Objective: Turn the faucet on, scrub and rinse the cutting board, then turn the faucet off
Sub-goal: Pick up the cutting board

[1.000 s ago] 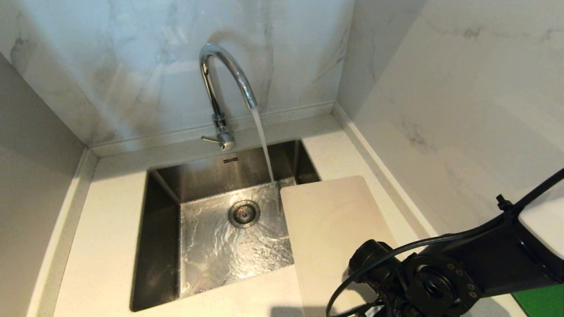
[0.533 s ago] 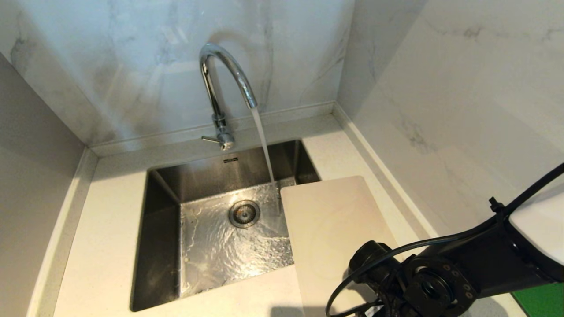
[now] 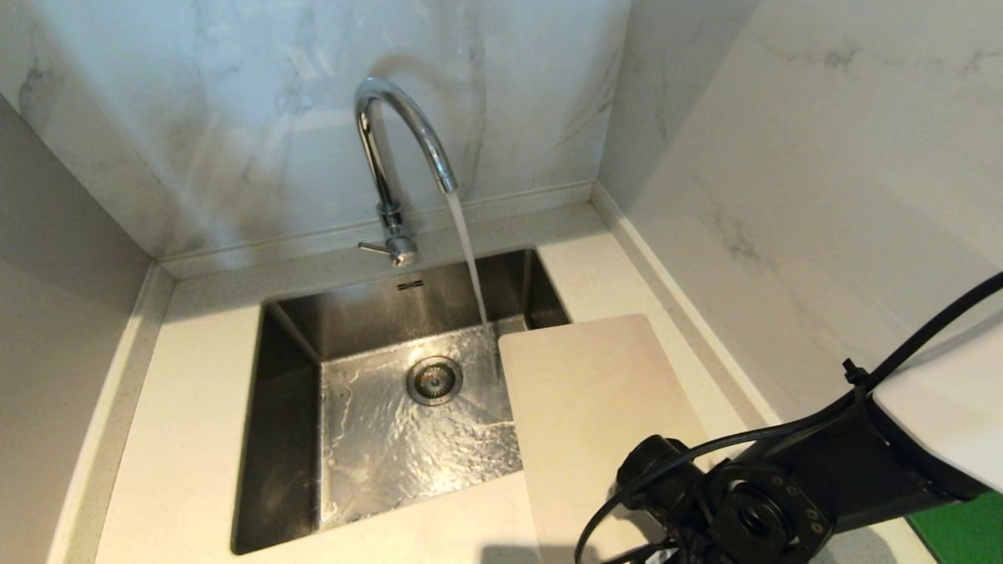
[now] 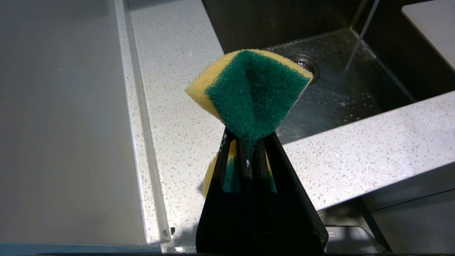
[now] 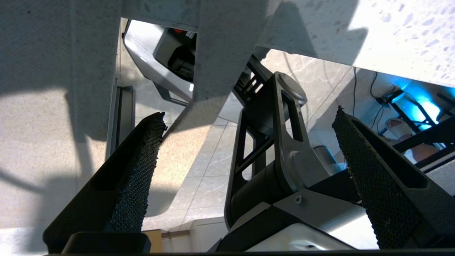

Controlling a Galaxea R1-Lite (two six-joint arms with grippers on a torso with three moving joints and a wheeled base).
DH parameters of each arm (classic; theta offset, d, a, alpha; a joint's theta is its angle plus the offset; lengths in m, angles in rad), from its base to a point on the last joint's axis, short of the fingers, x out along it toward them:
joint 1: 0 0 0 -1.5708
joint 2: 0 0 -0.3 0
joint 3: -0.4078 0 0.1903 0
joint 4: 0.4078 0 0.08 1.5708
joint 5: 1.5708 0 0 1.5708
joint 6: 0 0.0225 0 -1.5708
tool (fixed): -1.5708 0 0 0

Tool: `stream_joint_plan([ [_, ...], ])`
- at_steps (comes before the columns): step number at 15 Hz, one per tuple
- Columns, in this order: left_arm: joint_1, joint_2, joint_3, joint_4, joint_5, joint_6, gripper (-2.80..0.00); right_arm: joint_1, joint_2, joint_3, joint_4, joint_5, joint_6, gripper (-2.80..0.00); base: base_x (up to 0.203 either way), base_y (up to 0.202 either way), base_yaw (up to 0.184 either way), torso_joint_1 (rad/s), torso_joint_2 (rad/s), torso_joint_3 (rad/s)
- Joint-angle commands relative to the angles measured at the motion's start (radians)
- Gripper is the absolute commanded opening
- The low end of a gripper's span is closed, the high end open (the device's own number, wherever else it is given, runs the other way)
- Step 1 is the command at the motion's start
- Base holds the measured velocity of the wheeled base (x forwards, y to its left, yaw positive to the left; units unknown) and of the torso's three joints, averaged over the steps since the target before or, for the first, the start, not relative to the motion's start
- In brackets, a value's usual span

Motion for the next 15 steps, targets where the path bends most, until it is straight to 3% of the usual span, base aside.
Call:
stream_joint_plan([
  [1,0.0,0.0,0.002,-0.001,0.001,-0.001,-2.8,0.001,0.026,-0.002,-0.007,-0.002,0.008,0.0,0.0,0.0,0.0,0.0,0.0,0.0],
  [15,0.0,0.0,0.002,-0.001,0.0,-0.001,-2.8,0.002,0.071,-0.012,-0.026,-0.001,0.007,0.0,0.0,0.0,0.0,0.0,0.0,0.0],
])
